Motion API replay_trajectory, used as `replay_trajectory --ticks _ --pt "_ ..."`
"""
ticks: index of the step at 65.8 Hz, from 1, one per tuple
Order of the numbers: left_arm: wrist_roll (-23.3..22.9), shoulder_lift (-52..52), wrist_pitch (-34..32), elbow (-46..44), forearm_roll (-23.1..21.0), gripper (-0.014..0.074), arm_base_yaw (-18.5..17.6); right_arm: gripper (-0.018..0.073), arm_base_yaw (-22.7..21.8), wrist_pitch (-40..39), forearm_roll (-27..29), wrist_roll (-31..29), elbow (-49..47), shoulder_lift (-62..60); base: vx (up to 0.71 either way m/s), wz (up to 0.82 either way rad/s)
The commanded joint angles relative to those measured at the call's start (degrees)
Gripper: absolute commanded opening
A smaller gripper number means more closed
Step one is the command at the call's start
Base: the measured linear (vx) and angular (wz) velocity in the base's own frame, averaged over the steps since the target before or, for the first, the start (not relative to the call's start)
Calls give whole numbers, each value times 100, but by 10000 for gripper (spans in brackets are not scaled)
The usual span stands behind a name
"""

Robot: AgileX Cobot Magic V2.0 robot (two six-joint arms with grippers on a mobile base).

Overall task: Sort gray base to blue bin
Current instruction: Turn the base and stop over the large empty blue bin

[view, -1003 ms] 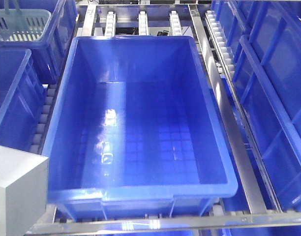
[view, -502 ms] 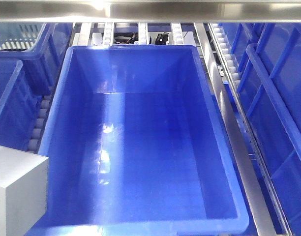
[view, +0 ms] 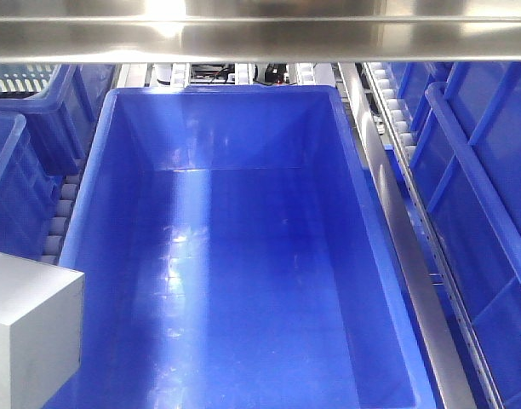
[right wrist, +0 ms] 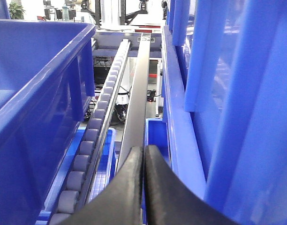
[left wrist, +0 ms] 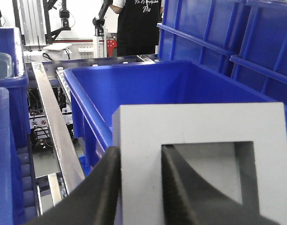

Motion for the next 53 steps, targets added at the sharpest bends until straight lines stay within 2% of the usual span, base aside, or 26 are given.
replay_trajectory --ticks 1,53 --pt "-38 50 -617 -168 -35 -6 -37 -9 -29 -446 -64 -31 79 -66 3 0" --pt "-38 50 -617 -168 -35 -6 -37 -9 -29 -446 -64 -31 79 -66 0 0"
